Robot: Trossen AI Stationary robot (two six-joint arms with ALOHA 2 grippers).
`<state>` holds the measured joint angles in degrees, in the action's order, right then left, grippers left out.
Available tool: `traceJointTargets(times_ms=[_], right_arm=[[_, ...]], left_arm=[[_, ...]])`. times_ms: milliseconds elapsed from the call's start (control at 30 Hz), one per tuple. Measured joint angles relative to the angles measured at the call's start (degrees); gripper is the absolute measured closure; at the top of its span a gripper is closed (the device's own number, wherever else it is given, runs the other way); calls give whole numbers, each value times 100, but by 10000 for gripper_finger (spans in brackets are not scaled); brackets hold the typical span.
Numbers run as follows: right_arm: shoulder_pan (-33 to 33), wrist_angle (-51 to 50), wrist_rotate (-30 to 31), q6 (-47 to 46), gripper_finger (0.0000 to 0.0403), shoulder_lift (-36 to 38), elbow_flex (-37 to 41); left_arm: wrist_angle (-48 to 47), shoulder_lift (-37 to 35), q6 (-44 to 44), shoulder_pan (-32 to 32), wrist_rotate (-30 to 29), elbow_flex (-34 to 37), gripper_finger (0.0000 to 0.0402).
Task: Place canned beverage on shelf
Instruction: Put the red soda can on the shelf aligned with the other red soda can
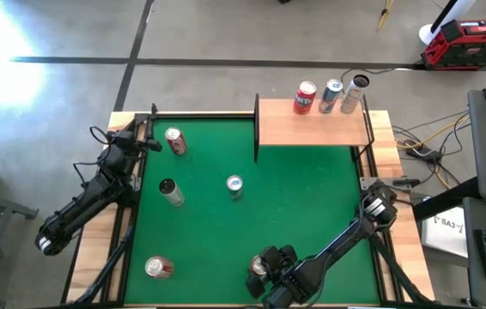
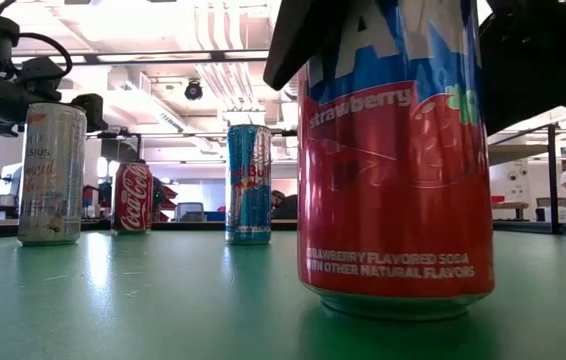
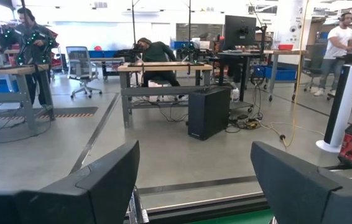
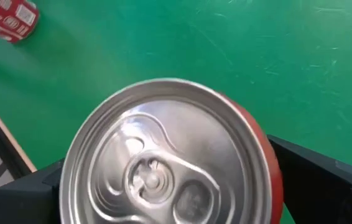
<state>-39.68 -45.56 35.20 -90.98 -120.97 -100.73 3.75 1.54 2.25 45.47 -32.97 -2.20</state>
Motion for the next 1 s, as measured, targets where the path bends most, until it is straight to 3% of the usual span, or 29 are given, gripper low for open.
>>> traceJointTargets(times_ms=[500, 800, 1000], right_arm=[[-35, -23, 82, -358, 50, 0, -50], [-41, -1842, 110, -312, 51, 3, -1274], [-42, -2292, 240, -350, 51, 11, -1480]], left_arm=[[0, 2, -1, 0, 0, 2, 108], [2, 2, -1, -2, 0, 0, 108], [1, 2, -1, -2, 0, 2, 108]])
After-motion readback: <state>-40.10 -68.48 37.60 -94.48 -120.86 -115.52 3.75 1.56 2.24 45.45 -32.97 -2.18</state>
